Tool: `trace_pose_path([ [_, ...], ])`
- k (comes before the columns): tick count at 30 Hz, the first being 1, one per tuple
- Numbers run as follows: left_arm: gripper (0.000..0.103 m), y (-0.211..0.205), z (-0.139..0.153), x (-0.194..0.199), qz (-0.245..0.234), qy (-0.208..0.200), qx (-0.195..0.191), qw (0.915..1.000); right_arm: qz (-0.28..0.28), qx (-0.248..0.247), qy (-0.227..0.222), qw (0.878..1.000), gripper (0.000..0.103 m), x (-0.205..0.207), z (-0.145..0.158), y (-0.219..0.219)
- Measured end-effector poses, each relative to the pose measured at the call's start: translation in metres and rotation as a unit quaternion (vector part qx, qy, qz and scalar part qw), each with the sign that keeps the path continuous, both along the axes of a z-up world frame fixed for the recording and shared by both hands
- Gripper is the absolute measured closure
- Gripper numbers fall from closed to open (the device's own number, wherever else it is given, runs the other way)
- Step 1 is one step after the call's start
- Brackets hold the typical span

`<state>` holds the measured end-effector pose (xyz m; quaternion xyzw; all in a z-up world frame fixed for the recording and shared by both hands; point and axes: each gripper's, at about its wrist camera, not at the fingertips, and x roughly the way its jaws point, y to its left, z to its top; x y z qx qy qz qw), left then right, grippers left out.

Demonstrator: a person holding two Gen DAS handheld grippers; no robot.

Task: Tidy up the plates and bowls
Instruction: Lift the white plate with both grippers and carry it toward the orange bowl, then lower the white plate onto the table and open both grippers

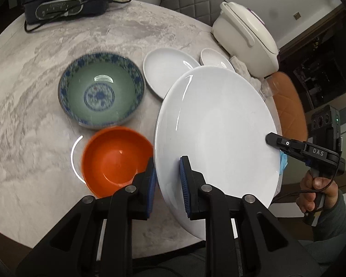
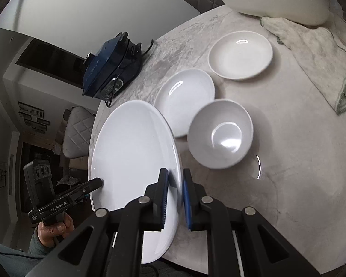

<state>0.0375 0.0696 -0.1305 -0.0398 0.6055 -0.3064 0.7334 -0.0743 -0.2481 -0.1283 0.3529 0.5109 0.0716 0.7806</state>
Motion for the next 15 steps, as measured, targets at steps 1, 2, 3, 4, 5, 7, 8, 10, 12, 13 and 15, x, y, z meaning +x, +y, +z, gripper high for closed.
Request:
trace_pose_path([
  [1, 0.085, -0.003, -0.006, -0.016, -0.001, 0.002, 0.004, 1.0000, 0.007, 0.000, 0.004, 1.000, 0.088, -0.012, -0.005, -0.003],
  [2, 0.085, -0.007, -0.014, -0.031, -0.003, 0.003, 0.009, 1.0000, 0.011, 0.001, 0.009, 1.000, 0.088, -0.024, -0.009, -0.006],
  [3, 0.085, -0.010, -0.021, -0.046, -0.002, 0.009, 0.012, 0.9999, 0.016, 0.002, 0.014, 1.000, 0.088, -0.034, -0.015, -0.009],
  [4, 0.085, -0.013, -0.028, -0.058, 0.000, 0.015, 0.015, 0.9998, 0.021, 0.002, 0.021, 1.000, 0.088, -0.043, -0.022, -0.012],
  [5, 0.085, -0.016, -0.034, -0.069, 0.001, 0.017, 0.019, 0.9997, 0.023, 0.004, 0.029, 0.999, 0.088, -0.052, -0.030, -0.016],
  [7, 0.085, -0.022, -0.047, -0.087, 0.004, 0.017, 0.027, 0.9995, 0.031, 0.004, 0.039, 0.999, 0.088, -0.063, -0.044, -0.021],
  [8, 0.085, -0.024, -0.052, -0.094, 0.008, 0.019, 0.031, 0.9993, 0.034, 0.004, 0.043, 0.998, 0.088, -0.066, -0.052, -0.023],
  [10, 0.084, -0.026, -0.065, -0.102, 0.010, 0.014, 0.036, 0.9992, 0.043, 0.001, 0.052, 0.998, 0.087, -0.069, -0.064, -0.025],
  [12, 0.084, -0.028, -0.077, -0.109, 0.012, 0.011, 0.044, 0.9989, 0.052, -0.001, 0.052, 0.997, 0.087, -0.069, -0.076, -0.026],
  [13, 0.083, -0.029, -0.081, -0.113, 0.011, 0.007, 0.047, 0.9988, 0.057, -0.002, 0.054, 0.997, 0.087, -0.069, -0.081, -0.026],
  [15, 0.083, -0.028, -0.094, -0.115, 0.015, 0.002, 0.049, 0.9987, 0.066, -0.007, 0.051, 0.996, 0.087, -0.066, -0.089, -0.025],
])
